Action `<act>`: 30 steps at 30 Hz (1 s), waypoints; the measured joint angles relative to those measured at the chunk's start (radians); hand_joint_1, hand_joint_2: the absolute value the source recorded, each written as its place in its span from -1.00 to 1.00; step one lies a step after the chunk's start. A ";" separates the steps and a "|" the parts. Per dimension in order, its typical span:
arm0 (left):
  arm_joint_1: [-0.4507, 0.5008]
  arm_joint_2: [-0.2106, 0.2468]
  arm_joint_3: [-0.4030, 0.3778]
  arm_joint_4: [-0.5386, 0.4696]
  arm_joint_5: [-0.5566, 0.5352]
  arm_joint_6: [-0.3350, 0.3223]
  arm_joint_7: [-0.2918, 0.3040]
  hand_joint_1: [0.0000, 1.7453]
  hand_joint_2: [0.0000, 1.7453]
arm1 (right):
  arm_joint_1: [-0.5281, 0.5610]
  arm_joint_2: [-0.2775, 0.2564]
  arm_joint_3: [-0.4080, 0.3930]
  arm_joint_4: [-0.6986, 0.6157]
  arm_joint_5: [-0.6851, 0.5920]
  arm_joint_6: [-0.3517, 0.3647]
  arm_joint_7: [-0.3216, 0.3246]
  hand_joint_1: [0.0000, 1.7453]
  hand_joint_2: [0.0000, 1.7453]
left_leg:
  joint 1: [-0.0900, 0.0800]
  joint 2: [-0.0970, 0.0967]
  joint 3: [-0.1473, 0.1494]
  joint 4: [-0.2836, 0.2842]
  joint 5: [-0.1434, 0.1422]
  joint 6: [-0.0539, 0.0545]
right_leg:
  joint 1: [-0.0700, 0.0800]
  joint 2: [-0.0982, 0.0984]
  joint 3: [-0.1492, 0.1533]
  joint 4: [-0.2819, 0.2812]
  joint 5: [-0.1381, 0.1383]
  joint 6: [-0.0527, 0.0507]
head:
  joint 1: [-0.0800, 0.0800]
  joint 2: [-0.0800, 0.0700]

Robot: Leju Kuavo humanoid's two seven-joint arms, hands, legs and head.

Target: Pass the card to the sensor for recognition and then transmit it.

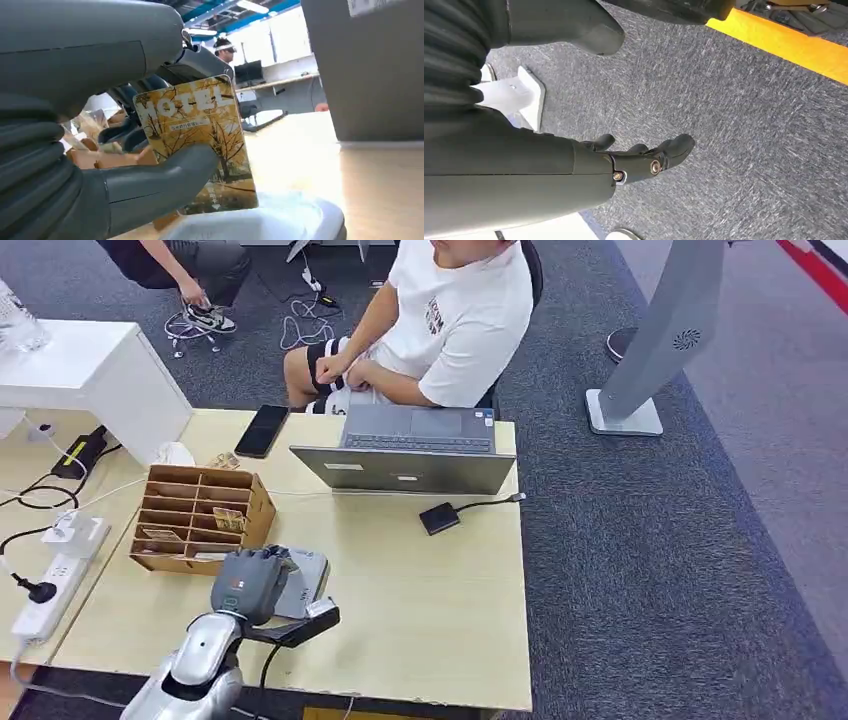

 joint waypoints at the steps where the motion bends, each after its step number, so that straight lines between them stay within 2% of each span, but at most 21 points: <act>1: -0.007 0.002 0.000 -0.027 0.001 0.007 0.000 1.00 1.00 | 0.000 0.000 0.000 0.000 0.000 0.000 0.000 -1.00 1.00 | 0.000 0.000 -0.001 0.000 0.000 0.000 | 0.000 0.000 -0.001 0.000 0.000 0.000 | 0.000 0.000; 6: -0.113 0.034 0.000 -0.118 0.010 0.017 0.003 1.00 1.00 | 0.000 0.000 -0.001 0.000 0.011 0.005 0.000 -1.00 1.00 | 0.000 -0.001 -0.002 0.000 0.001 -0.001 | 0.000 -0.001 -0.001 0.000 0.002 -0.001 | 0.000 0.000; 12: -0.341 0.100 0.001 -0.128 -0.021 0.008 0.010 1.00 1.00 | -0.003 0.000 -0.002 0.000 0.033 0.017 0.000 -1.00 1.00 | 0.001 -0.001 -0.003 0.000 0.003 -0.002 | 0.002 -0.001 -0.002 0.000 0.004 -0.002 | 0.000 0.000; 16: -0.442 0.115 0.001 -0.077 -0.044 0.011 0.024 1.00 1.00 | -0.003 0.000 -0.003 0.000 0.039 0.027 0.018 -1.00 1.00 | 0.001 -0.001 -0.003 0.000 0.003 -0.002 | 0.002 -0.001 -0.002 0.001 0.004 -0.002 | 0.000 0.000; 22: -0.560 0.118 0.001 0.104 -0.076 0.047 0.061 1.00 1.00 | -0.004 -0.003 -0.003 0.000 0.051 0.048 0.045 -1.00 1.00 | 0.001 0.000 -0.003 0.000 0.004 -0.002 | 0.002 0.000 -0.003 0.001 0.004 -0.002 | 0.000 0.000; 26: -0.593 0.118 0.000 0.194 -0.071 0.067 0.061 1.00 1.00 | -0.004 -0.010 -0.003 0.000 0.051 0.063 0.064 -1.00 1.00 | 0.001 0.000 -0.003 0.000 0.004 -0.002 | 0.002 0.000 -0.003 0.001 0.004 -0.002 | 0.000 0.000; 30: -0.607 0.117 0.001 0.242 -0.071 0.076 0.061 1.00 1.00 | -0.004 -0.013 -0.003 0.000 0.051 0.072 0.077 -1.00 1.00 | 0.001 0.000 -0.003 0.000 0.004 -0.002 | 0.002 0.000 -0.003 0.001 0.004 -0.002 | 0.000 0.000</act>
